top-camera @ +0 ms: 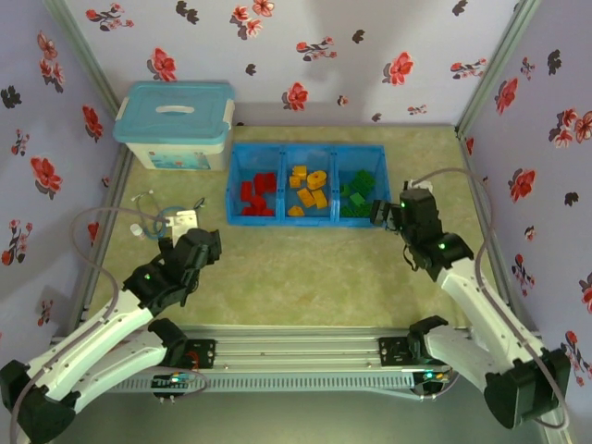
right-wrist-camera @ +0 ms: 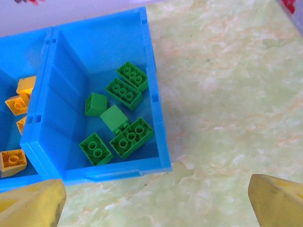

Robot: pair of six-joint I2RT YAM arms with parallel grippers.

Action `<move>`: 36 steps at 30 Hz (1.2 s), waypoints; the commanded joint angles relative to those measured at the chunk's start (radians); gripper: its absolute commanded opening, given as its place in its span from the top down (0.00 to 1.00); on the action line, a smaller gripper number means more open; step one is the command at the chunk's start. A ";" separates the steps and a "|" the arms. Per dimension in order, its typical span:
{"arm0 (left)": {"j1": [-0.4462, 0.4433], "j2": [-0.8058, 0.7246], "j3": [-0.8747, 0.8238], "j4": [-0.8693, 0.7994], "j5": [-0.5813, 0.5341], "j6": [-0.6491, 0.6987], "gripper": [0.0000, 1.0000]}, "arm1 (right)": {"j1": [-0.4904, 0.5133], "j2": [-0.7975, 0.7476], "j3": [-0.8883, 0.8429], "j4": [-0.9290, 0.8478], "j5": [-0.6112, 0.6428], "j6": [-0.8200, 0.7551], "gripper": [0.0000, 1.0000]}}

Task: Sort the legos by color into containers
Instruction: Reset both arms

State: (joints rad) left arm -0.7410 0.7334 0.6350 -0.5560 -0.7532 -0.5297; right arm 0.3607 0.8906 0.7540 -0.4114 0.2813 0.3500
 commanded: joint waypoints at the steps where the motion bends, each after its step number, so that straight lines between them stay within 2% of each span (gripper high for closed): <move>1: 0.006 -0.026 -0.003 0.034 -0.133 0.115 0.15 | 0.003 -0.101 -0.091 0.114 0.047 -0.066 0.01; 8: 0.006 -0.049 -0.082 0.139 -0.314 0.221 0.11 | 0.003 -0.256 -0.224 0.112 0.166 -0.094 0.01; 9: 0.006 -0.051 -0.095 0.160 -0.334 0.236 0.08 | 0.003 -0.269 -0.238 0.108 0.176 -0.094 0.01; 10: 0.006 -0.053 -0.108 0.180 -0.346 0.251 0.01 | 0.003 -0.280 -0.256 0.105 0.194 -0.089 0.01; 15: 0.006 -0.060 -0.170 0.260 -0.404 0.285 0.00 | 0.003 -0.320 -0.326 0.075 0.327 0.025 0.01; 17: 0.006 -0.061 -0.198 0.301 -0.425 0.301 0.00 | 0.004 -0.352 -0.362 0.094 0.313 0.028 0.01; 21: 0.002 -0.065 -0.257 0.388 -0.429 0.348 0.00 | 0.004 -0.426 -0.379 0.062 0.346 0.026 0.01; 24: 0.003 -0.063 -0.291 0.436 -0.444 0.380 0.00 | 0.003 -0.467 -0.389 0.062 0.363 -0.042 0.01; 28: 0.003 -0.054 -0.343 0.483 -0.463 0.380 0.00 | 0.003 -0.479 -0.397 0.076 0.404 -0.068 0.01; 32: 0.002 -0.068 -0.429 0.608 -0.459 0.419 0.00 | 0.003 -0.479 -0.477 0.197 0.372 -0.165 0.01; 36: 0.014 -0.096 -0.460 0.670 -0.427 0.445 0.00 | 0.003 -0.476 -0.549 0.265 0.359 -0.165 0.01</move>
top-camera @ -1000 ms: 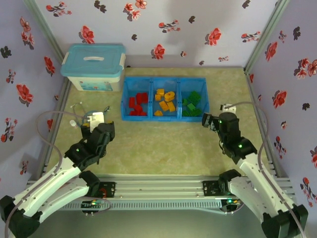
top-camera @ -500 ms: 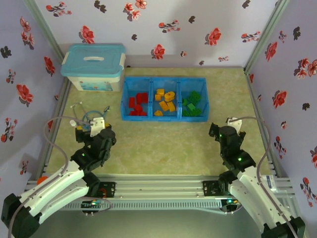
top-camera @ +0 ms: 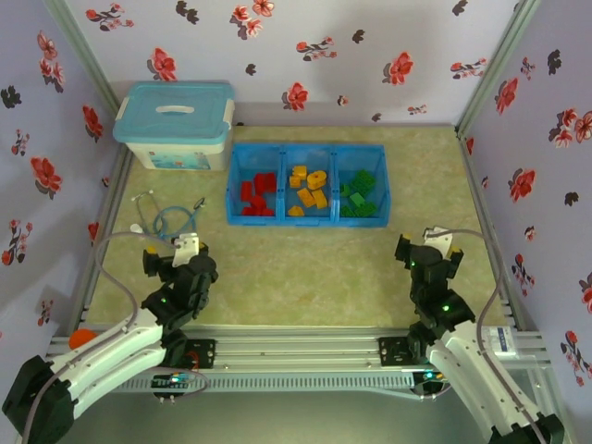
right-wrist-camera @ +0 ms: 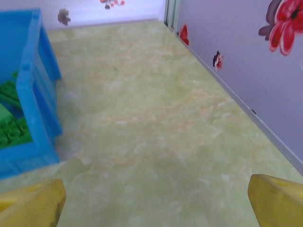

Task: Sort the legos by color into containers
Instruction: Reset both arms

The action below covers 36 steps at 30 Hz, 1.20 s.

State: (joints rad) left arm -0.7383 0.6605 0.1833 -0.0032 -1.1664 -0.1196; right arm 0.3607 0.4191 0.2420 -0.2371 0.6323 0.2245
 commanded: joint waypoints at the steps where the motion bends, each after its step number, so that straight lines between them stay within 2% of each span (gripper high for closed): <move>1: 0.013 -0.023 -0.009 0.117 -0.013 0.035 0.00 | 0.003 -0.005 -0.051 0.111 0.007 -0.045 0.01; 7: 0.039 0.012 0.002 0.121 0.009 0.024 0.00 | -0.001 0.019 -0.061 0.154 0.057 -0.034 0.01; 14: 0.122 0.085 -0.001 0.236 0.071 0.036 0.00 | -0.030 0.143 -0.111 0.422 0.070 -0.075 0.01; 18: 0.189 0.142 -0.003 0.325 0.113 0.045 0.00 | -0.083 0.268 -0.107 0.551 0.033 -0.079 0.01; 24: 0.240 0.178 -0.045 0.512 0.165 0.113 0.00 | -0.142 0.422 -0.093 0.701 -0.031 -0.082 0.01; 36: 0.359 0.206 -0.069 0.609 0.263 0.072 0.00 | -0.189 0.525 -0.128 0.910 -0.080 -0.092 0.01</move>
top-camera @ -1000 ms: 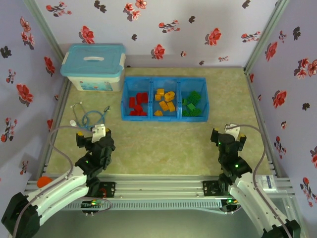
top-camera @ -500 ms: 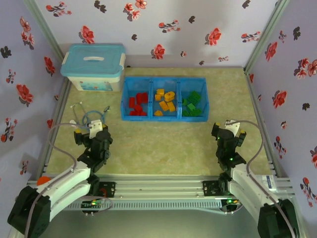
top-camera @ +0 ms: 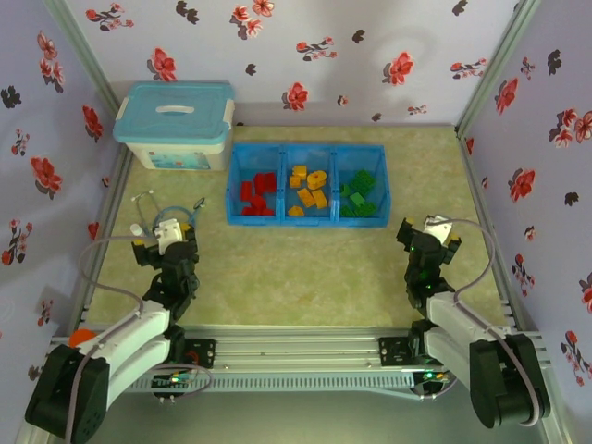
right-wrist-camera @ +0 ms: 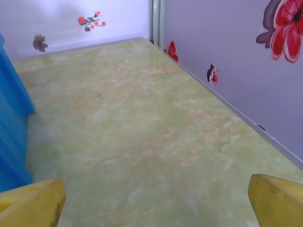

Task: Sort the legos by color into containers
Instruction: Reset both arms

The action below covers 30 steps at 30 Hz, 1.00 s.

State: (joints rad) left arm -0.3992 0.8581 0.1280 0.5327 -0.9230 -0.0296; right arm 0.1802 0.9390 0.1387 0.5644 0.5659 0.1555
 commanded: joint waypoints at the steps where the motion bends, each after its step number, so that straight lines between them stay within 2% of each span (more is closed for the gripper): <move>1: 0.026 0.012 -0.013 0.077 0.028 -0.028 0.00 | -0.009 0.008 -0.035 0.138 -0.010 -0.028 0.01; 4: 0.050 0.035 -0.009 0.093 0.042 -0.039 0.00 | -0.010 0.019 -0.070 0.231 0.003 -0.037 0.01; 11: 0.081 0.126 -0.002 0.199 0.060 -0.030 0.00 | -0.012 0.059 -0.079 0.297 -0.001 -0.051 0.01; 24: 0.147 0.301 0.005 0.421 0.126 -0.016 0.00 | -0.016 0.250 -0.092 0.558 -0.010 -0.087 0.01; 30: 0.201 0.381 0.007 0.522 0.183 -0.037 0.00 | -0.035 0.378 -0.114 0.744 -0.021 -0.073 0.01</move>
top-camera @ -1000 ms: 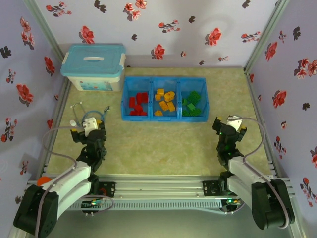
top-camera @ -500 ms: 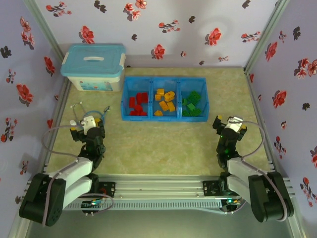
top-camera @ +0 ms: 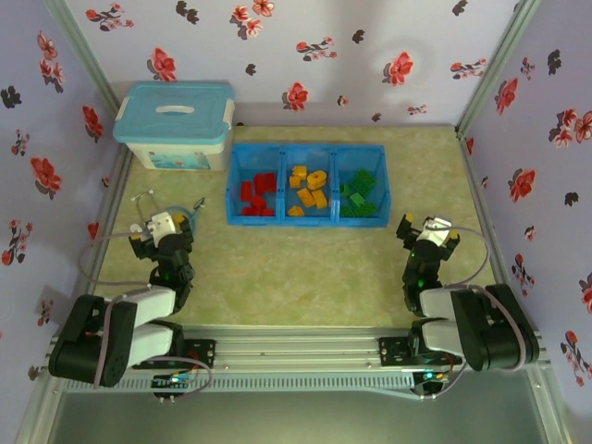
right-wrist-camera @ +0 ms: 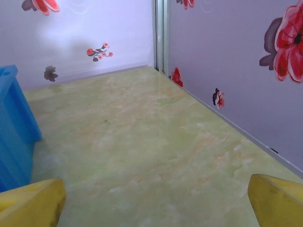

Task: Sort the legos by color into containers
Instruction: Reset both arms

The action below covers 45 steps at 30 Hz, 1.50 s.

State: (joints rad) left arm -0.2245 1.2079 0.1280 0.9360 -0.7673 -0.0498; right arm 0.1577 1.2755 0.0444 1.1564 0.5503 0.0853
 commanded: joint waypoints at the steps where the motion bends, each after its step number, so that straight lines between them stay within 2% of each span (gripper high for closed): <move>1: 0.036 0.051 0.003 0.151 0.046 -0.020 0.00 | -0.020 0.084 -0.020 0.195 -0.005 0.002 0.01; 7: 0.047 0.145 0.019 0.247 0.093 0.011 0.00 | -0.036 0.225 0.038 0.233 -0.021 0.014 0.01; 11: 0.080 0.253 0.008 0.377 0.110 -0.003 0.00 | -0.049 0.222 0.035 0.233 -0.044 0.023 0.01; 16: 0.079 0.278 0.032 0.365 0.152 0.011 0.00 | -0.055 0.229 0.038 0.233 -0.073 0.018 0.01; 19: 0.077 0.278 0.021 0.372 0.210 0.052 0.00 | -0.055 0.242 0.046 0.232 -0.107 0.000 0.01; 22: 0.043 0.322 0.047 0.370 0.315 0.142 0.00 | -0.036 0.308 0.077 0.232 -0.203 -0.062 0.00; 24: 0.026 0.342 0.052 0.381 0.337 0.170 0.00 | 0.032 0.343 0.110 0.233 -0.151 -0.143 0.01; 36: 0.023 0.336 0.040 0.383 0.399 0.196 0.00 | 0.020 0.341 0.110 0.231 -0.168 -0.134 0.01; 39: 0.044 0.342 0.046 0.377 0.434 0.183 0.00 | 0.018 0.349 0.125 0.227 -0.109 -0.116 0.01; 41: 0.080 0.388 0.060 0.388 0.492 0.161 0.00 | 0.015 0.341 0.142 0.185 -0.080 -0.102 0.01; 45: 0.101 0.368 0.100 0.294 0.501 0.141 0.00 | -0.014 0.297 0.221 -0.018 -0.074 -0.053 0.01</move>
State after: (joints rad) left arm -0.1371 1.5764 0.1951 1.2434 -0.3050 0.1081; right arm 0.1635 1.6028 0.2043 1.2728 0.4351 -0.0124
